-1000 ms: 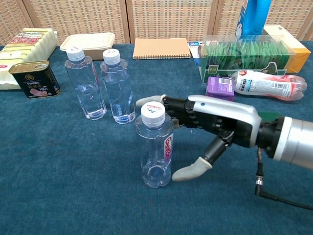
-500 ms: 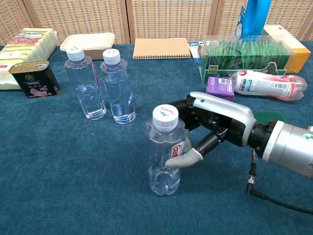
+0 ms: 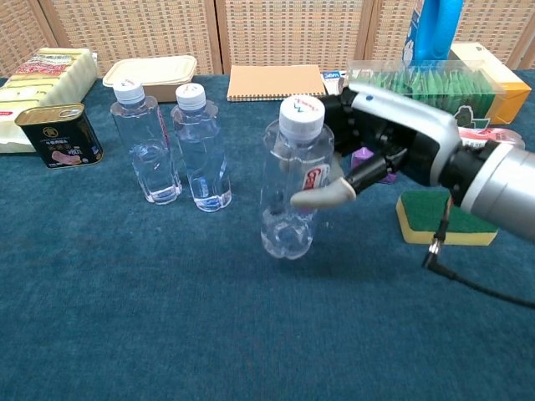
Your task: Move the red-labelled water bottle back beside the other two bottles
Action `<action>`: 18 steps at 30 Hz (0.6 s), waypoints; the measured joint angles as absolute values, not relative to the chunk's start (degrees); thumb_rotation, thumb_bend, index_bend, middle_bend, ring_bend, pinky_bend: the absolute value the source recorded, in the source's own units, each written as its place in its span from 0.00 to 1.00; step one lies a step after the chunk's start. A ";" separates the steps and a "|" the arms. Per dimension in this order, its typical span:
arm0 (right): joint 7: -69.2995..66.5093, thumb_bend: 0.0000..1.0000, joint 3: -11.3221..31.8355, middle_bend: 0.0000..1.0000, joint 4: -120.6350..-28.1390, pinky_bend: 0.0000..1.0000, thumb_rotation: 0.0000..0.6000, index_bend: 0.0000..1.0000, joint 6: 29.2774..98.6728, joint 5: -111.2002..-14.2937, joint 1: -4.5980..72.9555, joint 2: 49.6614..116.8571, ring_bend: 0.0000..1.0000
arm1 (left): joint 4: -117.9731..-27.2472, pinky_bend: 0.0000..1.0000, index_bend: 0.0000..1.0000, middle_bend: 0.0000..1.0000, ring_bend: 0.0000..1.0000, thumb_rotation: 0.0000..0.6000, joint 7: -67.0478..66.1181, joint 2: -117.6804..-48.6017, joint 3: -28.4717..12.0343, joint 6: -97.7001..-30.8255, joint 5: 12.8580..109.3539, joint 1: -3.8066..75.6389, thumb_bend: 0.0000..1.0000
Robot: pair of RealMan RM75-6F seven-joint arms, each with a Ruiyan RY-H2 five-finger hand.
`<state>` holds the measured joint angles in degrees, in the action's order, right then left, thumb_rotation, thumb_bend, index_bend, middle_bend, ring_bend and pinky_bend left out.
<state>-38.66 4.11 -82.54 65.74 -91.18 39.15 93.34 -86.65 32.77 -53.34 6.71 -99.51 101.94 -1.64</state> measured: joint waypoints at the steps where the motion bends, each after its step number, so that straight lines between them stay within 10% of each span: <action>1: -37.20 0.26 5.05 0.61 -82.89 0.67 1.00 0.55 65.11 -89.93 39.43 92.91 0.54 | -86.45 0.00 0.00 0.00 0.00 1.00 33.00 -53.33 6.78 -99.69 102.08 -1.69 0.19; 18: -24.95 0.26 14.90 0.61 -82.23 0.67 1.00 0.55 53.26 -70.25 43.31 93.16 0.54 | -84.85 0.00 0.00 0.00 0.00 1.00 34.20 -53.48 7.63 -100.59 103.67 -1.75 0.19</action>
<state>-24.95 14.90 -82.23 53.26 -70.25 43.31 93.16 -84.85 34.20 -53.48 7.63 -100.59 103.67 -1.75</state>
